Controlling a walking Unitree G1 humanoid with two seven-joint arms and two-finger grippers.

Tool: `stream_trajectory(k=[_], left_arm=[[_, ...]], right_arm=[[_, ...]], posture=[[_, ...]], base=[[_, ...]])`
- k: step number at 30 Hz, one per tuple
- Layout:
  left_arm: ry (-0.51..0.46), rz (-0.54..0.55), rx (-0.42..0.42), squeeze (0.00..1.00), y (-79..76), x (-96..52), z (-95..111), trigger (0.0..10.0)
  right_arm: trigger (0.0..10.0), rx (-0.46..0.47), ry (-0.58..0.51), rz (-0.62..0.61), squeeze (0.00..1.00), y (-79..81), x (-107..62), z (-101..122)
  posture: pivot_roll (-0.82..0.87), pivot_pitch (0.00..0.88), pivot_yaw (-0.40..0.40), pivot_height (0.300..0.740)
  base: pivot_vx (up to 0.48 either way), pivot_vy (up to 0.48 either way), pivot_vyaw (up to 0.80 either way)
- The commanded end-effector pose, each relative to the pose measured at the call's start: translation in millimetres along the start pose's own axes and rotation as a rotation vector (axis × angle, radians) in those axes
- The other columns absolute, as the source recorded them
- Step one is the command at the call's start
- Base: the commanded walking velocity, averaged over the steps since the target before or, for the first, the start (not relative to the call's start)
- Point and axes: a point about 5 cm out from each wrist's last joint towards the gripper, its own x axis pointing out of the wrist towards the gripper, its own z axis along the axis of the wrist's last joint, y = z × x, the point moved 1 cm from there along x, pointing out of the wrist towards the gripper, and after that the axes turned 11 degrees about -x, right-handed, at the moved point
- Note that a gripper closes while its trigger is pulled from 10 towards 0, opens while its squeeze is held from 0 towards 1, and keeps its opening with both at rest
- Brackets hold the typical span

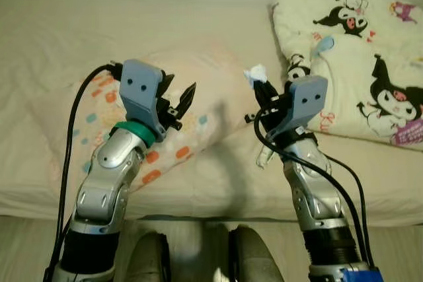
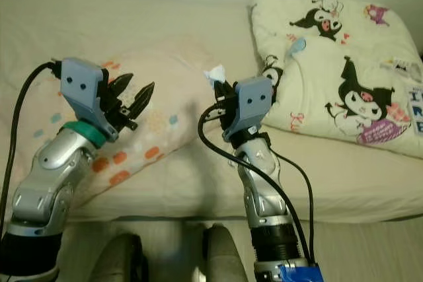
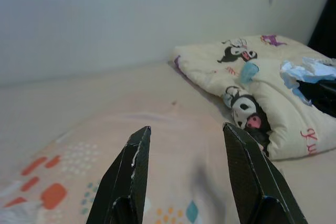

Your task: Clean up the room

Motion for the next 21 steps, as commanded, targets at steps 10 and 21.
stream_trajectory(k=[10, 21], left_arm=[[0.016, -0.011, -0.024, 0.00, -3.5, 0.0, -7.1, 10.0], [0.032, 0.001, -0.020, 0.00, -1.5, 0.2, -12.4, 10.0]], right_arm=[[10.0, 0.006, 0.013, -0.010, 0.00, -1.1, -3.1, -1.2], [10.0, 0.053, 0.023, -0.047, 0.00, 0.7, -2.9, -3.3]], posture=[[-0.03, 0.106, -0.027, 0.735], [-0.03, 0.095, -0.021, 0.740]], base=[[0.000, 0.000, 0.00], [0.000, 0.000, 0.00]])
